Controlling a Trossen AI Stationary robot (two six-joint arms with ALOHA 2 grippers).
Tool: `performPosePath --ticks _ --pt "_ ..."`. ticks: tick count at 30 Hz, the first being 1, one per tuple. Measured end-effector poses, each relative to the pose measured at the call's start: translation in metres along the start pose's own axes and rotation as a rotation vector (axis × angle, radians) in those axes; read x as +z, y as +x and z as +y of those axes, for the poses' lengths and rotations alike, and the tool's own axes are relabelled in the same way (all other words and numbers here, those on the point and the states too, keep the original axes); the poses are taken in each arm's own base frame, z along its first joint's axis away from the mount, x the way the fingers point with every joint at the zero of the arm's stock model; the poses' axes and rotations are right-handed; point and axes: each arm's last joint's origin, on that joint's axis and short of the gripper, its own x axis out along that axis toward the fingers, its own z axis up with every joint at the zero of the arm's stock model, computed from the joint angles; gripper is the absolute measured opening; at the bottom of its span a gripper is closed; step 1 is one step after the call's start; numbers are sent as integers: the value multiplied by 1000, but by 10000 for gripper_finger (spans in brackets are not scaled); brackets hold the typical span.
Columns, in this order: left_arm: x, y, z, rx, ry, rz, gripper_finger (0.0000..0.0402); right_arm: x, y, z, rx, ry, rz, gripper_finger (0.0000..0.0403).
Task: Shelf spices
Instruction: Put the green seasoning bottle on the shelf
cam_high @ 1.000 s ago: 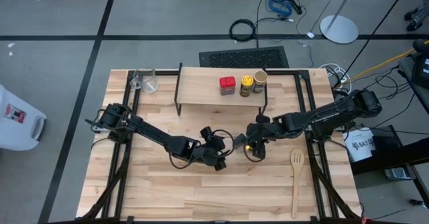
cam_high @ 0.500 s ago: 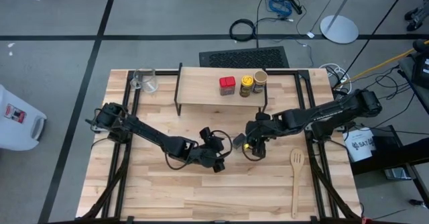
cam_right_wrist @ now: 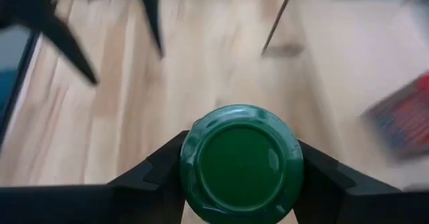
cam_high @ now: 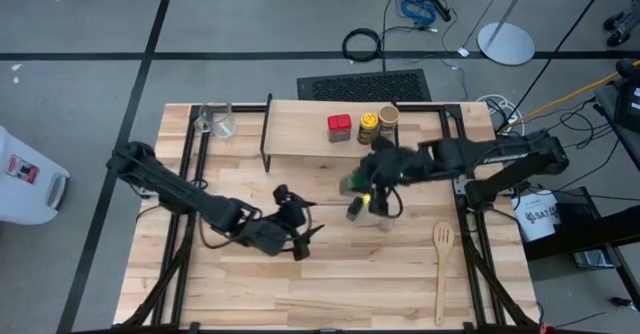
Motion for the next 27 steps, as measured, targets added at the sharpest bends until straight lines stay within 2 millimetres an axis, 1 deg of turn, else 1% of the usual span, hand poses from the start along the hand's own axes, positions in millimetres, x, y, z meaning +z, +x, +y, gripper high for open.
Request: performPosePath --ticks 4,7,10,14,18,21,24,27 --pt "6 -24 5 75 27 -38 286 35 -9 -17 -57 -39 -152 192" --pt "7 -38 8 118 44 -54 286 58 -11 -34 -108 -82 -244 191" --pt "8 -47 8 130 54 -66 286 80 -4 -51 -139 -116 -281 193" --pt "6 -51 5 129 66 -70 286 103 13 -76 -63 -145 -281 193" --pt "4 -53 3 124 79 -66 286 113 40 -99 -77 -194 -166 193" --pt "1 -56 1 125 85 -54 286 116 58 -118 -80 -221 -72 195" --pt "-2 -59 0 143 104 -53 286 115 73 -136 -86 -237 5 196" --pt "-3 -60 0 160 120 -52 286 109 85 -153 -72 -242 70 197"
